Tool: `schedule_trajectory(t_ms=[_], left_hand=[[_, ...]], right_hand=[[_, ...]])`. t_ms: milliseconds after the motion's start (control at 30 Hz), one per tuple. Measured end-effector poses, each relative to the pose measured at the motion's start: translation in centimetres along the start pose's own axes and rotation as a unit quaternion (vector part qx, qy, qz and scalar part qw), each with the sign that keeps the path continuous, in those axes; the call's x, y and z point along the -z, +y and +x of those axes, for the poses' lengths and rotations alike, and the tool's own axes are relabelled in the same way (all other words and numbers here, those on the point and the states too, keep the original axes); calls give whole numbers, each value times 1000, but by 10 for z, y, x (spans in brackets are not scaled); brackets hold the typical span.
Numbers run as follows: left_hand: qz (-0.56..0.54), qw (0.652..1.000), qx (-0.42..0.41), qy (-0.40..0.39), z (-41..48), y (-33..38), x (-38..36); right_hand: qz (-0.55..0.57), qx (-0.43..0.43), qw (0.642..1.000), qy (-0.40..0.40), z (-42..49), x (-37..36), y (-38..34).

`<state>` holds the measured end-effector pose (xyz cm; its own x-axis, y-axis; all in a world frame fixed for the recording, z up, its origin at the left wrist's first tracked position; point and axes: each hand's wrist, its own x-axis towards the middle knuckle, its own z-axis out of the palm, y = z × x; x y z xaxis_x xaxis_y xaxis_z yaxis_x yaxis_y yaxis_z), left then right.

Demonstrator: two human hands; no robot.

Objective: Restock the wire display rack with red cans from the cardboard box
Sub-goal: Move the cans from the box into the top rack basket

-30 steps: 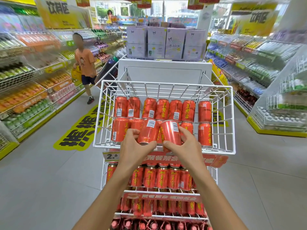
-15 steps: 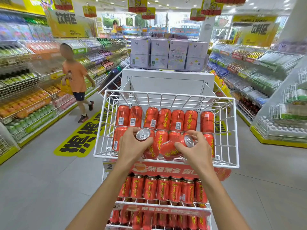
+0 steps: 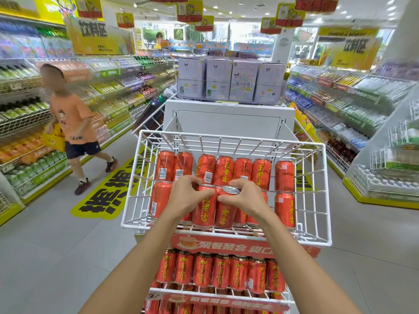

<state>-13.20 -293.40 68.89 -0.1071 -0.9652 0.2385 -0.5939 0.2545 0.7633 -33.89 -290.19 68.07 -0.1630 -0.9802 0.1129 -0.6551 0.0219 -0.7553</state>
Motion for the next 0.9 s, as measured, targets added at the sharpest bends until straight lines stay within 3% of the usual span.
schedule_trajectory(t_ms=[200,500,900], left_hand=[[19,1000,-11,7,1,-3,-5],[61,996,-27,61,-1,7,-16],[194,981,0,26,14,18,-33]], right_hand=[[79,-36,996,-35,14,-7,19],[50,-25,998,16,22,-8,27],[83,-41,991,94,12,-19,36]])
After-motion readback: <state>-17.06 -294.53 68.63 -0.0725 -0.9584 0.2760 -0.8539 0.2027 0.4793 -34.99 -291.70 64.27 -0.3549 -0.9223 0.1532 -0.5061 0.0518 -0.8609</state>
